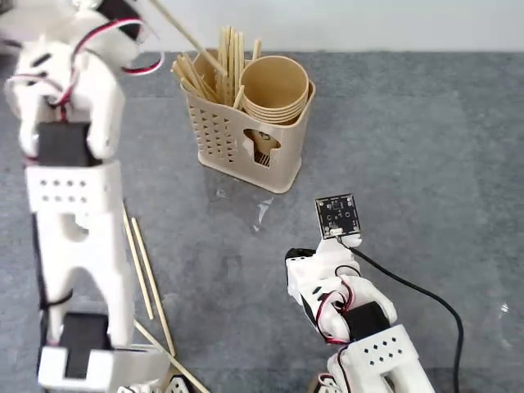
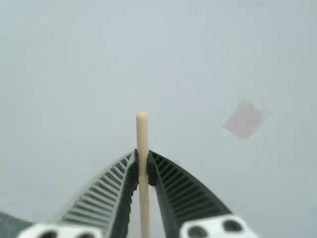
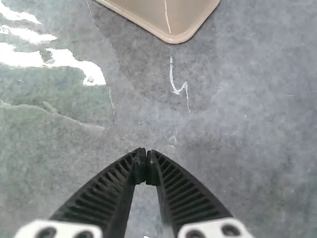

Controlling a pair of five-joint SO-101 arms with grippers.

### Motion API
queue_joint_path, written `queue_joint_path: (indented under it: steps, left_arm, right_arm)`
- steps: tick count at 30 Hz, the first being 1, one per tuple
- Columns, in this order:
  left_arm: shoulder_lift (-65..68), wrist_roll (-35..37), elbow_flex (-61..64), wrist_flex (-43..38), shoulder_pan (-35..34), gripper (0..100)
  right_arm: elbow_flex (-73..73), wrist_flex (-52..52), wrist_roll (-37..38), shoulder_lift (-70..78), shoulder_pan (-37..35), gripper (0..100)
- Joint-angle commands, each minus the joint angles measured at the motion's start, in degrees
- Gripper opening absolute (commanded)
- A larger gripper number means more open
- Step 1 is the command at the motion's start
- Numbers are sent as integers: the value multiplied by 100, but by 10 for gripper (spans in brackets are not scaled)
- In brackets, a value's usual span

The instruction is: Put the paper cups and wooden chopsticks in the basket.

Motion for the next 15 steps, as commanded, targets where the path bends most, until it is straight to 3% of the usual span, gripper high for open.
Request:
queue_joint_path:
  steps: [1, 7, 15]
  left_arm:
    - [369, -44, -22, -176, 18, 13]
    - [642, -695, -22, 185, 35, 23]
    - [79, -800, -31, 1257, 35, 182]
  right_arm:
    - [-35, -127, 70, -75, -4, 9]
    - [-35, -127, 70, -75, -4, 9]
    - [-35, -127, 70, -75, -4, 9]
